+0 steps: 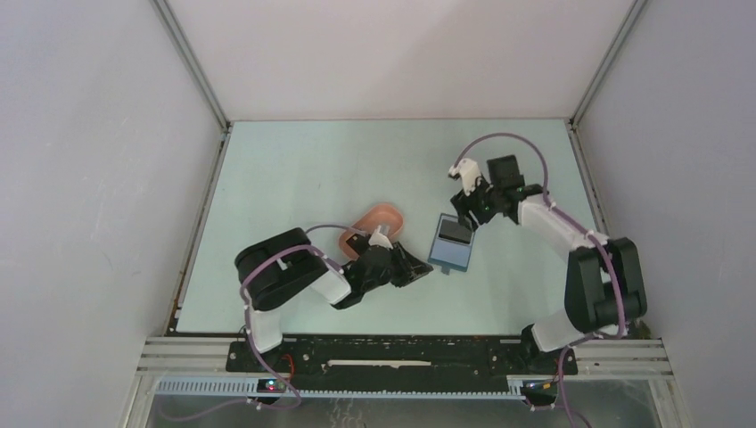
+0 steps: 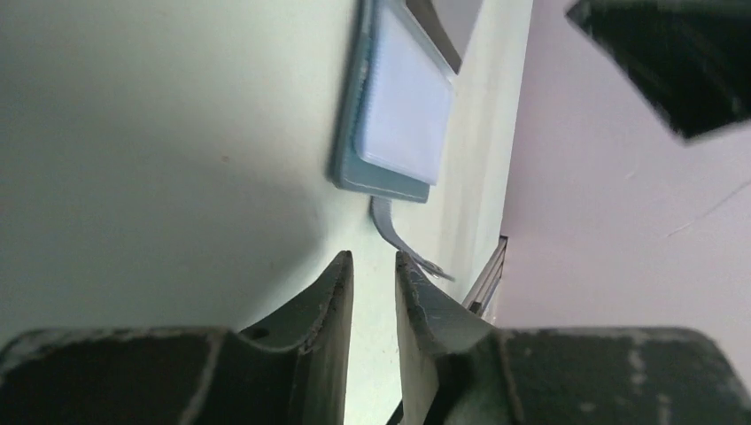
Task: Put the credit cards into the card holder
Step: Insert the credit card into the card holder.
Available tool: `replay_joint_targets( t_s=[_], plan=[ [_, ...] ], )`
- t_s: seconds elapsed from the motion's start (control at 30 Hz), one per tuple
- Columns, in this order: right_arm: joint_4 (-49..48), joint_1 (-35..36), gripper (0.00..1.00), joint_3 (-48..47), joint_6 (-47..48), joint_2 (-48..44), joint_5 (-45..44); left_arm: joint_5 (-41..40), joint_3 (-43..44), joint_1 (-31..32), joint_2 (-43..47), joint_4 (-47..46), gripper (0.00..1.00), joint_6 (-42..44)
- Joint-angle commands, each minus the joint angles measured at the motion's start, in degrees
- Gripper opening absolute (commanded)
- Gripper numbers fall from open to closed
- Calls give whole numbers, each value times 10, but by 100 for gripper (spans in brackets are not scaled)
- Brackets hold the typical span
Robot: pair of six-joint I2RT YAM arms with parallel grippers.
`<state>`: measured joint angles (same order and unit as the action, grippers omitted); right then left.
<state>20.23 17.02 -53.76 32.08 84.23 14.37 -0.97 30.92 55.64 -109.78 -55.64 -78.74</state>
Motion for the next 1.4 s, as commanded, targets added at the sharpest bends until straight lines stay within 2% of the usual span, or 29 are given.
replay_joint_targets(
  t_s=[0.0,0.13,0.27,0.5,0.67,0.8,0.93,1.07,1.17,1.3,1.37],
  plan=[
    [114,-79,70,-105,-48,94,177,-16,-8,17,78,84,30,82],
    [210,-114,71,-208,-39,205,254,-23,-5,43,117,122,38,135],
    [260,-120,71,-266,-31,270,269,-20,-1,60,135,134,41,202],
    [296,-119,68,-295,-16,318,259,-54,-25,66,214,156,43,401],
    [340,-104,60,-304,24,340,251,-100,-49,96,319,177,46,588],
    [356,-72,53,-296,57,331,230,-45,-83,108,355,140,50,752],
    [349,-19,50,-276,80,314,176,18,-115,111,370,113,54,855],
    [336,26,49,-264,99,301,125,57,-140,112,397,120,55,904],
    [317,46,48,-260,100,286,85,53,-161,112,440,137,54,916],
    [276,44,53,-236,98,200,74,22,-201,112,512,122,54,872],
    [247,55,58,-196,116,126,64,-25,-225,112,554,112,54,830]
  ],
)
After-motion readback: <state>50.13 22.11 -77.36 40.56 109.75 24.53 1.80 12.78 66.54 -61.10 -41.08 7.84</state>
